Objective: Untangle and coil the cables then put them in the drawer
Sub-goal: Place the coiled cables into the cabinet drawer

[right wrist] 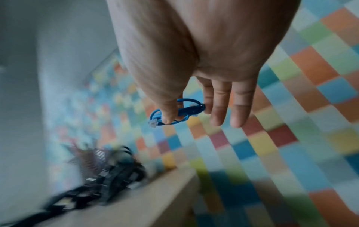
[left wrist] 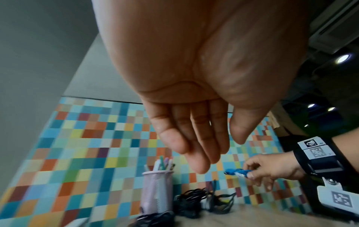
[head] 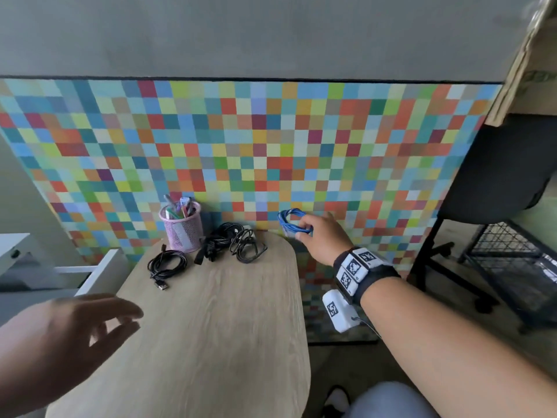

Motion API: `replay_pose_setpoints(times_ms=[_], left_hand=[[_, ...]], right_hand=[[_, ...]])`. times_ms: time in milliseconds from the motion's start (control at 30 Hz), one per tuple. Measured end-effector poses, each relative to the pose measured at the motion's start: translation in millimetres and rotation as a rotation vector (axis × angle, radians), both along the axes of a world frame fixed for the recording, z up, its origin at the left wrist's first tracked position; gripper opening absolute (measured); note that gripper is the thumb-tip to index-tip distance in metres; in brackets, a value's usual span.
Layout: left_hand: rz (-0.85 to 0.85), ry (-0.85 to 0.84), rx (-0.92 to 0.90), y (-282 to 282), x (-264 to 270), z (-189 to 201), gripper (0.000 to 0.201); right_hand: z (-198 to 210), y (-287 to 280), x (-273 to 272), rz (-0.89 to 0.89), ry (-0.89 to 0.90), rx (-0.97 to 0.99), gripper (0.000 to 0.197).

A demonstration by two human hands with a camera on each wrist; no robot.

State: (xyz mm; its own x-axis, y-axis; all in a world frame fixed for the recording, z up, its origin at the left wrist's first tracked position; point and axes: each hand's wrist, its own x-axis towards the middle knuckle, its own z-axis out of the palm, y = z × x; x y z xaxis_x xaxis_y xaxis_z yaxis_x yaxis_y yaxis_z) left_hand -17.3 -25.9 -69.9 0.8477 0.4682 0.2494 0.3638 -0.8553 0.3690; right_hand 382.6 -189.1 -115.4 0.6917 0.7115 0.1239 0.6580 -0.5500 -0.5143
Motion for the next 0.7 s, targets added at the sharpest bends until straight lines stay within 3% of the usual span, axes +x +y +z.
replay_pose_setpoints(times_ms=[100, 267, 367, 567, 700], left_hand=[[-0.12, 0.037, 0.044, -20, 22, 12, 0.026], [-0.247, 0.03, 0.078, -47, 52, 21, 0.055], [-0.332, 0.05, 0.113, -54, 55, 20, 0.034], [-0.342, 0.108, 0.136, -48, 15, 25, 0.031], [-0.218, 0.141, 0.283, -38, -21, 25, 0.029]], right_hand=[[26, -26, -39, 0.147, -0.03, 0.024, 0.007], [44, -52, -129, 0.47, -0.042, -0.013, 0.017], [50, -58, -161, 0.526, -0.01, 0.082, 0.022], [48, -50, -194, 0.561, 0.075, 0.191, 0.024], [43, -37, -212, 0.608, 0.129, 0.125, 0.064]])
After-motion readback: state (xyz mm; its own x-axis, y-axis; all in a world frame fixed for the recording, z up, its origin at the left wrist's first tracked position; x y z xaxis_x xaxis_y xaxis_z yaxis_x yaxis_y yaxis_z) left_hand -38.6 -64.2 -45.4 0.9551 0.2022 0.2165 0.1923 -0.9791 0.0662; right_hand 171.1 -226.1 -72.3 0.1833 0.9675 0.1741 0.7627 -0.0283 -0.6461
